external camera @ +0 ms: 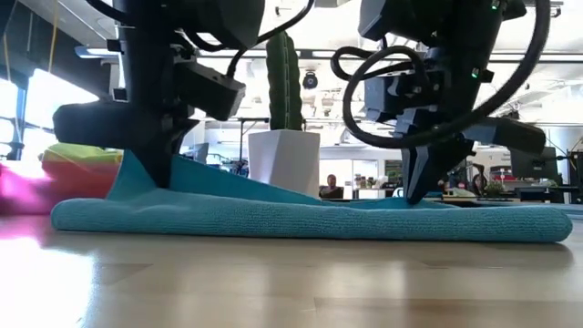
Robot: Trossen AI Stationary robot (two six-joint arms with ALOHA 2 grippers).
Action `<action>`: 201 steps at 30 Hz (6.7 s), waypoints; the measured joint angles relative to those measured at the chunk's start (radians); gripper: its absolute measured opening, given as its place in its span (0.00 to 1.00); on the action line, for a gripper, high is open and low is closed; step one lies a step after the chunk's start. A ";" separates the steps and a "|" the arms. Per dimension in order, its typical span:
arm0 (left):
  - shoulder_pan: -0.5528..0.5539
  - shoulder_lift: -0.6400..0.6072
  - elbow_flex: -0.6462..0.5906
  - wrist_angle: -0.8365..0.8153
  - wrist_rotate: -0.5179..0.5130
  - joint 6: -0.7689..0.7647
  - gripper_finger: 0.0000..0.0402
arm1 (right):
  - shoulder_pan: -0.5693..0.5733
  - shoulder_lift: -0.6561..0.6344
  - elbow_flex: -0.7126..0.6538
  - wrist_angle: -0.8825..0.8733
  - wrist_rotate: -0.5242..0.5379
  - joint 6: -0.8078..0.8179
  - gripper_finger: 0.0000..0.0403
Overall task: Fold microfiber towels
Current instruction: Fold the blue towel
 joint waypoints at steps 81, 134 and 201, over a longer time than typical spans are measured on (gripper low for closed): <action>-0.161 -0.333 -0.558 0.972 0.331 -0.370 0.16 | 0.184 -0.365 -0.405 0.311 0.027 1.239 0.26; -0.146 -0.334 -0.516 0.807 0.289 -0.306 0.16 | 0.019 -0.261 -0.568 0.717 -0.106 1.190 0.03; -0.281 -0.335 -0.516 0.804 0.376 -0.026 0.16 | -0.049 0.329 0.675 -0.282 -0.396 1.171 0.24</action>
